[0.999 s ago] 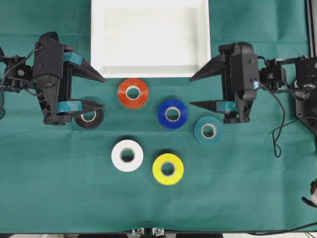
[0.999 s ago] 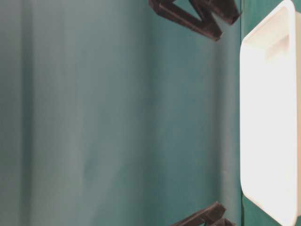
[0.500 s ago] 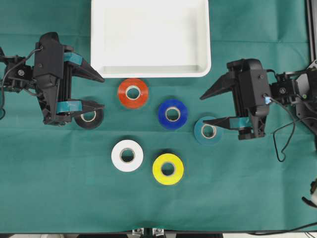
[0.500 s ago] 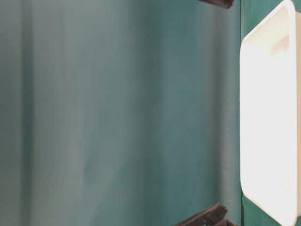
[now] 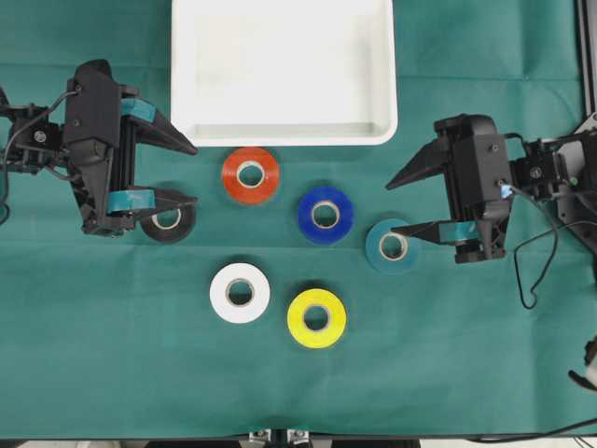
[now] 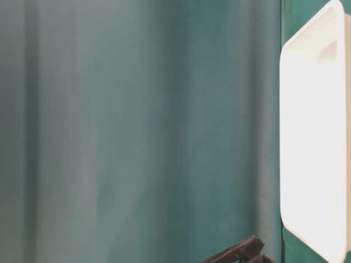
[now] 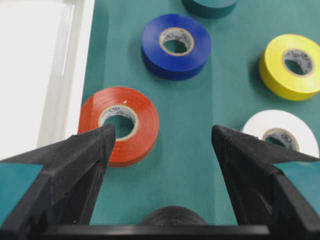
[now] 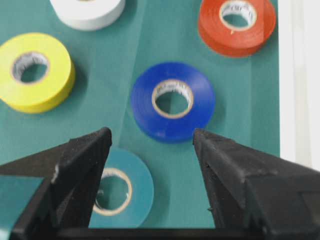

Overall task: Put the tape alternately from left to right into the white case.
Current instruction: 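Lower the right gripper into the teal tape roll and close it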

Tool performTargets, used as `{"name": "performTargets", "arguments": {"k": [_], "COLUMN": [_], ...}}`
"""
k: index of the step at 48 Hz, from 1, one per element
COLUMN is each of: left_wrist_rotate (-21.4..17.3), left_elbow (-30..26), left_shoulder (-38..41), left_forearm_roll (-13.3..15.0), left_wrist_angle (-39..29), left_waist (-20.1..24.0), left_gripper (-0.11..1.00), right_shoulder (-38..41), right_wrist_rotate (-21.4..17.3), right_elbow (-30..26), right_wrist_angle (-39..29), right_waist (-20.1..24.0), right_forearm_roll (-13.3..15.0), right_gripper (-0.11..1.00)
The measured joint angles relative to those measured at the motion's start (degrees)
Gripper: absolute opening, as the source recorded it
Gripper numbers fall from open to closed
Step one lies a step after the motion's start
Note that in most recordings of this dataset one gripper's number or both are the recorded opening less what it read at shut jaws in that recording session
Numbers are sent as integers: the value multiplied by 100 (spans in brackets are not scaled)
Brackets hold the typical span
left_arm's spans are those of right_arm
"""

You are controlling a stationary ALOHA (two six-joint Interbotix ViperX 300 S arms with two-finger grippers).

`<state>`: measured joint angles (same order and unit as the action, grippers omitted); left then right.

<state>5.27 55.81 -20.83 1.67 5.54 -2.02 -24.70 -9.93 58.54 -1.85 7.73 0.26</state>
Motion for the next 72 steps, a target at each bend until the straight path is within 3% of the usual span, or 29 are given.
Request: {"name": "performTargets", "arguments": {"k": [19,33,59,68,72], "left_wrist_rotate": [9,18,18,9,9], "left_elbow": [-9,-18,-18,-18,-18], "left_shoulder": [0,0,9,9,9], "left_forearm_roll": [9,9,9,9,0], "left_wrist_angle": [0,0,0,0,0], "left_waist": [-9,18,70,70,70], "left_gripper": [88,88,88,88,88], "right_shoulder": [721,1380,2101,2153,2153], "right_wrist_rotate": [-18,-483,-527,-527,-519], "right_elbow": [18,-88,-308,-369,-404], "right_wrist_angle": [-193,-290,-229,-193,-202], "right_waist": [0,18,123,123,123], "right_forearm_roll": [0,0,0,0,0], "right_gripper": [76,76,76,69,58]}}
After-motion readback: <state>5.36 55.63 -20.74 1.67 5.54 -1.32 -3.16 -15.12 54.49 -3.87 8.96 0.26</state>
